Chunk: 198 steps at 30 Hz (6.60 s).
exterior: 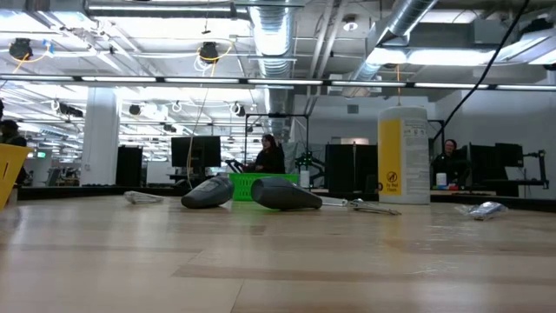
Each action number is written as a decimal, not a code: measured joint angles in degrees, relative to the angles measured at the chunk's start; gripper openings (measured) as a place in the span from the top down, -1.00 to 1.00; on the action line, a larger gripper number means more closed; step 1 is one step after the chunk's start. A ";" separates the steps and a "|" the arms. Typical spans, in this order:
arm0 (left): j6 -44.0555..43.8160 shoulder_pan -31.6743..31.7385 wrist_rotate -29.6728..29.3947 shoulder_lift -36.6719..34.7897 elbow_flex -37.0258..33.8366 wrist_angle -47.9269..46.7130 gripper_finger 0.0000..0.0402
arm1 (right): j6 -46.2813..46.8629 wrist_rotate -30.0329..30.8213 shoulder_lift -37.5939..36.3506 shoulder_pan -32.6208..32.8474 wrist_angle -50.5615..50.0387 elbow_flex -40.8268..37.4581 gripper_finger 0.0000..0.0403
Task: Pick & Place Travel size toiletries
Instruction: Put the black hairbrush into the right yellow bin, then put the silver nail cutter into the green bin
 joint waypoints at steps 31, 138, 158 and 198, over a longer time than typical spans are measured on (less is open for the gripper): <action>0.00 0.00 -0.02 0.51 0.00 -0.67 0.12 | 0.12 -2.83 -3.96 -0.09 2.49 -5.68 0.02; -41.55 24.35 14.43 23.25 -12.84 -24.24 0.77 | -21.25 15.40 -25.21 -17.27 8.86 -5.66 -0.12; -23.31 35.34 15.69 49.11 16.59 -17.39 0.77 | -25.73 15.41 -24.39 -20.94 9.48 -5.63 -0.12; -15.37 29.60 20.41 20.78 16.23 -16.08 0.56 | -43.37 13.03 -19.25 -38.36 14.35 -5.47 0.01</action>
